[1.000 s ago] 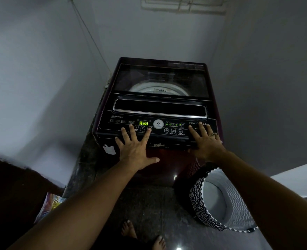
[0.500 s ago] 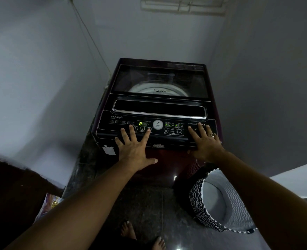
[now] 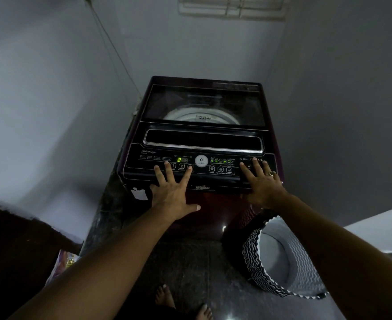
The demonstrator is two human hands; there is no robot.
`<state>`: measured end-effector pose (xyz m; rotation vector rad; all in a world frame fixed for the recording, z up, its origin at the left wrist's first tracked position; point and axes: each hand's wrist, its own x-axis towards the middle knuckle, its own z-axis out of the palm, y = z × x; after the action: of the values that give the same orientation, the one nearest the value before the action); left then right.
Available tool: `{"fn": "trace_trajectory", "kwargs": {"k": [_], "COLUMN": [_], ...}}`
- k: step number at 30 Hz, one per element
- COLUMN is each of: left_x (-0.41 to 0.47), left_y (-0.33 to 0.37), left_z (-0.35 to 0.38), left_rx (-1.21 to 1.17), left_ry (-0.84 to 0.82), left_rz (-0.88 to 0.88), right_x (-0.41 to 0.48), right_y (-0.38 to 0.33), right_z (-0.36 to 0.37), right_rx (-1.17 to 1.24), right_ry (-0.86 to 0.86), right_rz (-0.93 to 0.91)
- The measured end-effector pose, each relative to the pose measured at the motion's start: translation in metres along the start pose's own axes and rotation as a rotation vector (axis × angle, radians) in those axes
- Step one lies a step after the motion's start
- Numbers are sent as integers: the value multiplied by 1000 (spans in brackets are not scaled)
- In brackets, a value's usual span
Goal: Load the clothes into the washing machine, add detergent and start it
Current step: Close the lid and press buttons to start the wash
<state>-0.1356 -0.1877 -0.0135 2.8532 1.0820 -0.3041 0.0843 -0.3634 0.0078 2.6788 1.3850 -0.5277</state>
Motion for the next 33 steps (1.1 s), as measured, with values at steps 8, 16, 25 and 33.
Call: {"fn": "trace_trajectory", "kwargs": {"k": [8,16,25,33], "left_x": [0,-1,0,-1], "left_y": [-1,-1,-1,-7], "left_z": [0,-1,1,-1], "left_rx": [2,0,-2,18], "left_ry": [2,7,10,3], "left_rz": [5,8,11,41], "right_x": [0,0,0,0], "right_y": [-1,-1,0,-1], "right_z": [-1,-1,-1,-1], "right_rx": [7,9,8,-8], "right_ry": [-11,-8,-8,-9], "right_rz": [3,-3,-1,7]}}
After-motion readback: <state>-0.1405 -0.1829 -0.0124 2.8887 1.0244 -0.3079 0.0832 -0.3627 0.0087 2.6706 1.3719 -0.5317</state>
